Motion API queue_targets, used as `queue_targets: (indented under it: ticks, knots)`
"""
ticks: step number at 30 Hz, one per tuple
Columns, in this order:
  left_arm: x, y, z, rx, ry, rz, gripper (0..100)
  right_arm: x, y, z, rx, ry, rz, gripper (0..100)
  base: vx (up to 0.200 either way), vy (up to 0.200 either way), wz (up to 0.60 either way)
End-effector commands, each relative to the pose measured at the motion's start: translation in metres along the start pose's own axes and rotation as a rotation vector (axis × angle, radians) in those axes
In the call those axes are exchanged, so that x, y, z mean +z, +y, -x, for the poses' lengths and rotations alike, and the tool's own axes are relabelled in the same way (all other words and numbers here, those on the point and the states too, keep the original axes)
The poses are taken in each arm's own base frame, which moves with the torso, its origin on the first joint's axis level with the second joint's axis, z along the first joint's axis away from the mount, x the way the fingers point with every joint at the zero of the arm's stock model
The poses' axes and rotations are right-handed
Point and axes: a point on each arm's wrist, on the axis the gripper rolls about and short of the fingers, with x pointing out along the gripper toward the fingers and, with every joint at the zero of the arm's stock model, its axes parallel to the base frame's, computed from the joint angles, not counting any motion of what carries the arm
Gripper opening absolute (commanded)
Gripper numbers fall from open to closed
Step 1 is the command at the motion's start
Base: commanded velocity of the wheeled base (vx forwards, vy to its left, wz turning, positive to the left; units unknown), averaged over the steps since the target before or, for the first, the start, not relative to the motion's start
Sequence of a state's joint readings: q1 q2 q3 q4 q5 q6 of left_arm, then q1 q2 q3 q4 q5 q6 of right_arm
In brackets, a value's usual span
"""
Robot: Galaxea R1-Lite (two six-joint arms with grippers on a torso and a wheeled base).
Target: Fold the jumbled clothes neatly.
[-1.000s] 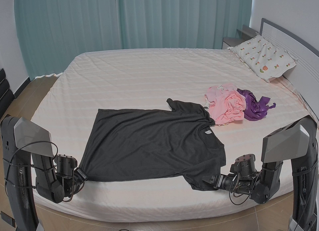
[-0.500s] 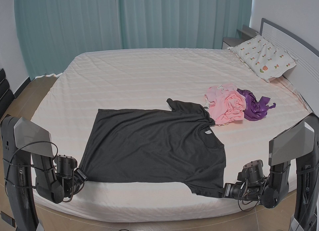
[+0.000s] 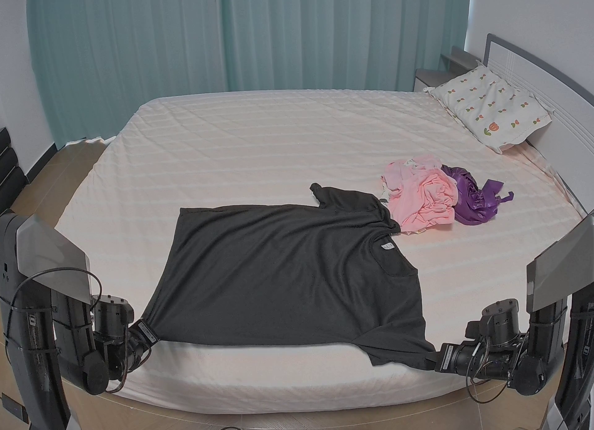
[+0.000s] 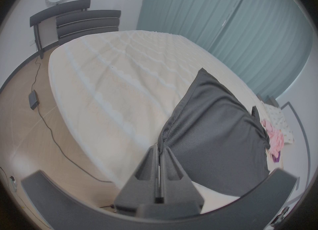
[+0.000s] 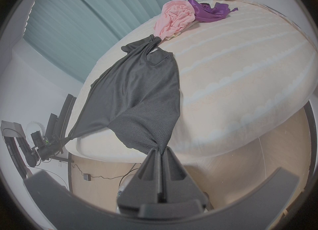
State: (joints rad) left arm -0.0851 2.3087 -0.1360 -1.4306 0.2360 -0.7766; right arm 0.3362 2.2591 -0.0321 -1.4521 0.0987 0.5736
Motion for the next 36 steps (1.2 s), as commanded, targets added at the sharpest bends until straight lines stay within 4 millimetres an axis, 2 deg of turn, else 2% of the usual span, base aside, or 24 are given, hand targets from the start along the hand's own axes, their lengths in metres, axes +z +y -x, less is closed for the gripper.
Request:
queue_targets:
  ticks: [1,4,9,11,17,22,36]
  knots:
    - [-0.012,0.010,0.017,0.032,0.055,-0.052,0,-0.004,-0.003,0.007,-0.030,0.017,-0.007,0,0.000,0.000,0.00]
    - [-0.018,0.015,0.024,0.056,0.087,-0.087,0,-0.006,-0.003,0.009,-0.056,0.022,0.005,0,0.000,0.000,0.00]
    - [-0.019,0.016,0.024,0.086,0.074,-0.099,0,-0.008,-0.006,0.013,-0.114,0.042,0.019,0,0.000,0.000,0.00]
    - [-0.021,0.018,0.026,0.113,0.092,-0.115,0,-0.010,-0.007,0.021,-0.143,0.086,0.019,0,0.000,0.000,0.00]
    - [-0.022,0.021,0.039,0.157,0.167,-0.163,0,-0.005,-0.003,0.036,-0.134,0.073,0.022,0,0.000,0.000,0.00]
    - [-0.029,0.023,0.051,0.205,0.248,-0.225,0,-0.011,-0.006,0.040,-0.171,0.138,0.045,0,0.000,0.000,0.00]
    - [-0.039,0.029,0.065,0.277,0.349,-0.299,0,-0.012,-0.005,0.052,-0.168,0.166,0.077,0,0.000,0.000,0.00]
